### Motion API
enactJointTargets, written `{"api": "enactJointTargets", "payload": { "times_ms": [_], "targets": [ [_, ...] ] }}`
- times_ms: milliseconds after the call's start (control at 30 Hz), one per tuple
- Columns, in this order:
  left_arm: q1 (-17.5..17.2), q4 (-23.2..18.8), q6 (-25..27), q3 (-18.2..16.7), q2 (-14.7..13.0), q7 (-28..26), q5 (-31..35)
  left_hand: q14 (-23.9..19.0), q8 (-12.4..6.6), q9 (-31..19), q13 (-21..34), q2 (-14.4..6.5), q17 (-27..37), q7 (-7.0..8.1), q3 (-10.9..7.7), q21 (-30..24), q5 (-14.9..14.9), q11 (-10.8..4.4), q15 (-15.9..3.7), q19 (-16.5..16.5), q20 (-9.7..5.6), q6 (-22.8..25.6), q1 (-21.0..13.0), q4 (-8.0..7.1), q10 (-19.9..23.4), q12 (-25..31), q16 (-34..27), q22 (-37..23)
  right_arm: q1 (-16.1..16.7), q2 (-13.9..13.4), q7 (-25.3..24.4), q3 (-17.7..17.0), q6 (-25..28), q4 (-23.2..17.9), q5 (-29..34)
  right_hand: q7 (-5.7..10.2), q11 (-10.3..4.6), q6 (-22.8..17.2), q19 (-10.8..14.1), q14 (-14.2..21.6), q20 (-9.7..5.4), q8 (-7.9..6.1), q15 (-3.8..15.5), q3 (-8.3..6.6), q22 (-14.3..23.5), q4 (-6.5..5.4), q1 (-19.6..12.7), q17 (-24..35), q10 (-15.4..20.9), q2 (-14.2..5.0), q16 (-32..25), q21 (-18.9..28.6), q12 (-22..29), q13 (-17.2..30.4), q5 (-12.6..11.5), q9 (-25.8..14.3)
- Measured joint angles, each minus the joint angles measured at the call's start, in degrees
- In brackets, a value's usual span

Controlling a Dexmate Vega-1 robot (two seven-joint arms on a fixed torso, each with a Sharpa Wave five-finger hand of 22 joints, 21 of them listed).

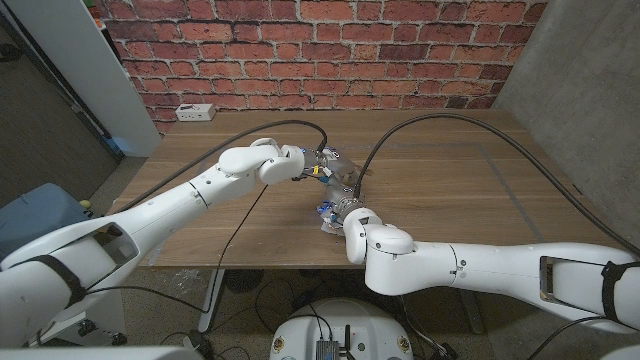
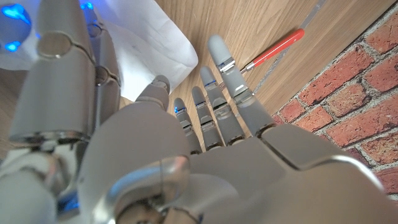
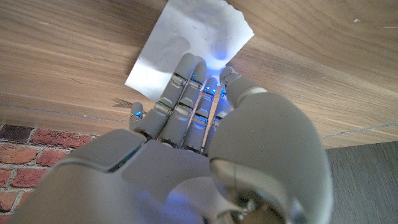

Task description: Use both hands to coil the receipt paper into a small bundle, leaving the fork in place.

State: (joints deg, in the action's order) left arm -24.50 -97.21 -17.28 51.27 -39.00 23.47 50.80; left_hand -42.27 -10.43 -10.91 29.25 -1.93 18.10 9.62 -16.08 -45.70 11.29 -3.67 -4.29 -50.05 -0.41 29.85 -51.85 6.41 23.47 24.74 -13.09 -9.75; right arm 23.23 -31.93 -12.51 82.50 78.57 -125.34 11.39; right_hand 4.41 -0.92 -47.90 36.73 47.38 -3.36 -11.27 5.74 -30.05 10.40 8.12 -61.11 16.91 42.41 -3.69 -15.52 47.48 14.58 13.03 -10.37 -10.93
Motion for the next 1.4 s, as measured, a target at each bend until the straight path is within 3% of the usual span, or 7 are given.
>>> {"api": "enactJointTargets", "payload": {
  "times_ms": [567, 700, 933, 1133, 1200, 1333, 1400],
  "targets": [
    [1.9, 5.6, -3.6, 1.6, 2.0, 0.1, -3.2, 1.0, -1.03, -0.2, 0.4, 3.5, 0.7, -2.16, 0.71, 1.6, 3.7, 0.91, 0.2, 0.5, -0.54, -0.8, -3.5, 1.82, -0.1, -0.4, 0.2, -0.2, -2.4, 0.2, -2.6, 1.5, 1.1, 0.4, -4.6, 0.0, 0.01, -2.9, -1.0, 0.0, -0.2, -0.63, 0.0, 0.83, 0.0, 0.03, 1.0, 0.5, 0.8, -0.33, -0.4, 0.0, -0.8, 0.0, 0.0, 0.0],
    [2.7, 6.8, -4.9, 2.1, 2.4, 1.5, -4.1, -0.4, -2.06, -0.4, 0.4, 3.7, 0.9, -3.13, -0.08, 1.6, 4.7, 0.79, 0.1, -1.3, -2.32, 2.3, -3.8, 2.12, 2.0, -0.4, -1.1, -0.3, -2.8, 0.3, -2.8, 1.8, 1.2, 0.5, -5.0, 0.0, 0.01, -2.9, -1.3, -0.2, 0.09, -0.62, -0.21, 1.05, 0.0, 0.26, 1.0, 0.5, 0.8, -0.33, -0.4, 0.0, -0.8, 0.0, 0.0, 0.0],
    [3.8, 8.1, -6.8, 3.1, 2.9, 3.1, -4.2, -8.3, -3.94, -0.4, 0.9, 0.5, 0.3, -7.08, -2.48, 0.2, 3.2, 0.05, -2.04, -3.7, -5.81, 10.2, -9.6, 2.87, 7.1, 1.0, -3.3, -0.5, -3.1, 0.4, -3.1, 2.0, 1.3, 0.7, -5.7, -0.21, 0.13, -3.1, -1.3, -0.2, 0.09, -0.62, -0.21, 1.04, 0.0, 0.25, 1.3, 0.7, 1.1, -0.61, -0.9, 0.0, -1.1, 0.0, 0.1, 0.0],
    [4.2, 8.5, -9.0, 3.8, 3.1, 3.2, -3.7, -14.5, -5.74, -1.1, 2.5, -1.6, 0.1, -12.01, -5.79, -2.3, -0.5, 0.81, -4.02, -4.9, -7.5, 19.0, -20.6, 4.18, 12.4, 4.1, -4.6, -0.5, -3.2, 0.5, -3.4, 2.0, 1.4, 0.7, -5.8, -0.31, -0.12, -3.2, -1.3, -0.2, 0.09, -0.62, -0.23, 1.27, 0.0, 0.01, 1.8, 0.7, 0.8, -0.62, -0.9, 0.2, -1.1, 0.0, 0.2, 0.0],
    [4.2, 8.5, -9.2, 3.8, 3.1, 2.8, -3.6, -14.4, -5.44, -1.5, 2.9, -1.6, 0.1, -12.06, -5.15, -3.1, -1.0, 0.48, -4.35, -5.4, -7.7, 19.0, -21.0, 3.53, 11.6, 4.0, -4.0, -0.5, -3.2, 0.5, -3.4, 2.0, 1.4, 0.7, -5.8, -0.31, -0.11, -3.2, -1.3, -0.2, 0.09, -0.62, -0.23, 1.27, 0.0, 0.01, 1.8, 0.8, 0.8, -0.62, -0.9, 0.2, -1.1, 0.0, 0.2, 0.0],
    [4.2, 8.5, -9.2, 3.8, 3.1, 2.1, -2.3, -6.4, -1.57, -2.0, 2.2, -2.7, -2.2, -8.62, -2.5, -4.2, -1.2, -0.21, -2.73, -4.3, -7.61, 11.3, -19.6, 0.72, 4.3, 0.1, 0.7, -0.5, -3.2, 0.5, -3.4, 2.1, 1.4, 0.5, -5.8, -0.31, -0.11, -3.2, -1.3, -0.3, 0.09, -0.62, -0.32, 1.27, 0.0, 0.01, 1.9, 0.9, 0.9, -0.52, -0.9, 0.2, -1.1, 0.0, 0.2, 0.0],
    [3.7, 7.7, -8.8, 3.8, 2.5, 2.1, -1.8, -0.8, -0.2, -1.9, 1.7, -3.9, -2.4, -6.35, -1.19, -4.1, -1.2, -0.14, -1.18, -2.0, -5.35, 5.0, -18.5, -0.51, 0.3, -2.5, 1.8, -0.5, -3.2, 0.5, -3.4, 2.1, 1.4, 0.5, -5.8, -0.31, -0.12, -3.2, -1.3, -0.3, 0.09, -0.62, -0.31, 1.27, 0.0, 0.01, 2.1, 0.7, 0.9, -0.62, -0.9, 0.2, -1.1, 0.0, 0.2, 0.0]
  ]
}}
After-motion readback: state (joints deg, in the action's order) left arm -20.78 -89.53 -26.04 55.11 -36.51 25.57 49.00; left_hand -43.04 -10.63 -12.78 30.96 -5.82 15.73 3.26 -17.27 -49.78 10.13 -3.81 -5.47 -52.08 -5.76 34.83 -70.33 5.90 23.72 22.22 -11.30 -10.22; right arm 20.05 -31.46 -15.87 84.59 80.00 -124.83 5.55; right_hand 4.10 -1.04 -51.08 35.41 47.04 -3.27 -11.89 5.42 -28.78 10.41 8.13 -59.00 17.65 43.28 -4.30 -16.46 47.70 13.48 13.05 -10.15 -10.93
